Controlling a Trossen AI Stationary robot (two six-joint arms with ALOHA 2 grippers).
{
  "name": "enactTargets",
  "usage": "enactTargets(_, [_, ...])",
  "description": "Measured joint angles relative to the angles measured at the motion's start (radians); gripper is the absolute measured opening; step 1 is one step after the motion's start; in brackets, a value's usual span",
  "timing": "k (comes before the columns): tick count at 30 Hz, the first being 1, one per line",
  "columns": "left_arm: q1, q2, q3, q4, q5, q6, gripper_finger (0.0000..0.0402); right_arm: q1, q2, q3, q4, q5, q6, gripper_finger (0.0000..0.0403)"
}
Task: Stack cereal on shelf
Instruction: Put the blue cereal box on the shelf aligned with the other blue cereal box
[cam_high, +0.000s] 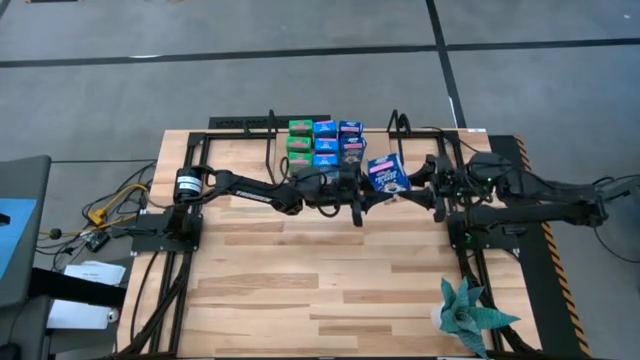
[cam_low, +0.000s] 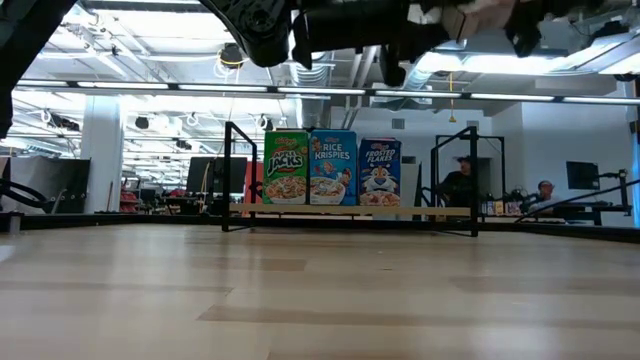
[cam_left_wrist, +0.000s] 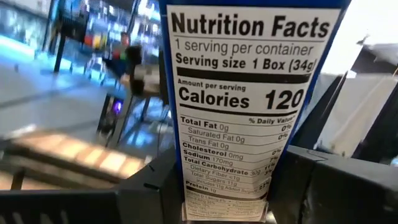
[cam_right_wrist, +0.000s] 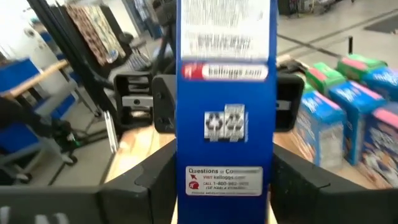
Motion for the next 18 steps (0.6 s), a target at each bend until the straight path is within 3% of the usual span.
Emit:
enactTargets(10, [-0.004, 0.001, -0.003, -0.367, 0.041, 0.025, 0.0158, -0.033, -0.021, 0.069, -0.354, 0.077, -0.113, 0.0305])
enactTargets(18, [-0.012, 0.002, -0.003, -0.568, 0.049, 0.035, 0.0158, -0.014, 0.089, 0.12, -0.385, 0.086, -0.257, 0.0357])
